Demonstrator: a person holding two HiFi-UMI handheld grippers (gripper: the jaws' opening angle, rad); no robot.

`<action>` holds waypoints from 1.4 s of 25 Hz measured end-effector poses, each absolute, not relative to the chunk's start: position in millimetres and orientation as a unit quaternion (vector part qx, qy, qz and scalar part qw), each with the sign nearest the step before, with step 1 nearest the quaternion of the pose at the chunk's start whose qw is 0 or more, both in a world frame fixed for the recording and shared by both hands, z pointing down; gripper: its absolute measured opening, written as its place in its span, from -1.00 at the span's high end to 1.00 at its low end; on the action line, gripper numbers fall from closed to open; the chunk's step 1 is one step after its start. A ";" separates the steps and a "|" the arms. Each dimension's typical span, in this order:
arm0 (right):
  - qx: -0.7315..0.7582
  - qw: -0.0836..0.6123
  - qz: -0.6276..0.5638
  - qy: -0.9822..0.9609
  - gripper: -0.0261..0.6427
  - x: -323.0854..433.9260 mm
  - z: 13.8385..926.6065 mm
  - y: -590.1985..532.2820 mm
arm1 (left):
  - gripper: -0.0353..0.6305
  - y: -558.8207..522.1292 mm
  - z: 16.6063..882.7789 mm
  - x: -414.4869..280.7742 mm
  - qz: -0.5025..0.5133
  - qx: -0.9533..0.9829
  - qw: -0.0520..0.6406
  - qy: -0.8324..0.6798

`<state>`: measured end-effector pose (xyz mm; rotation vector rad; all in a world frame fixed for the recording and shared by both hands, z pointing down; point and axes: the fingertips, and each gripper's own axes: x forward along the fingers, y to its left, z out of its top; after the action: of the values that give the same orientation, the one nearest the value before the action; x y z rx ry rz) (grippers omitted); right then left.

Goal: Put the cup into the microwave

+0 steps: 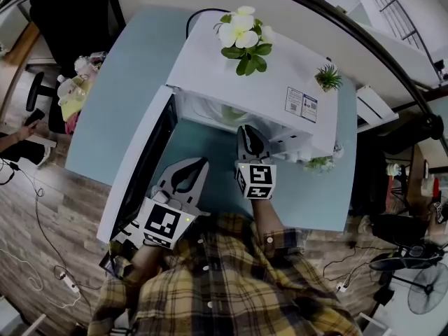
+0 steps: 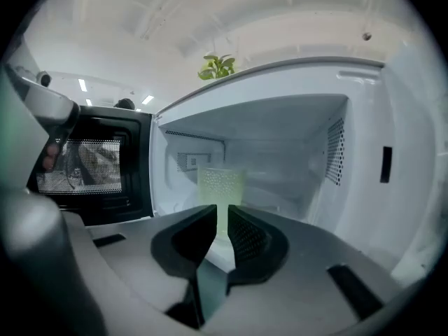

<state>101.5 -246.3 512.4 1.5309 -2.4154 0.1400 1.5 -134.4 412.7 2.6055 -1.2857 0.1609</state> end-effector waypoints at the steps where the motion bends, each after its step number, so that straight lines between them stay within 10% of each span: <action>1: 0.530 0.135 0.046 -0.836 0.76 103.3 509.9 -245.2 | 0.92 -134.3 412.0 1.6 0.054 0.890 0.115 -0.439; 35: 0.486 0.037 0.070 -0.870 0.88 137.9 390.1 -153.8 | 0.92 -140.0 400.5 9.9 0.048 0.903 0.116 -0.411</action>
<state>137.9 -153.8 390.1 1.4911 -2.6714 0.2161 9.9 -140.0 400.5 2.6437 -1.2034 0.1409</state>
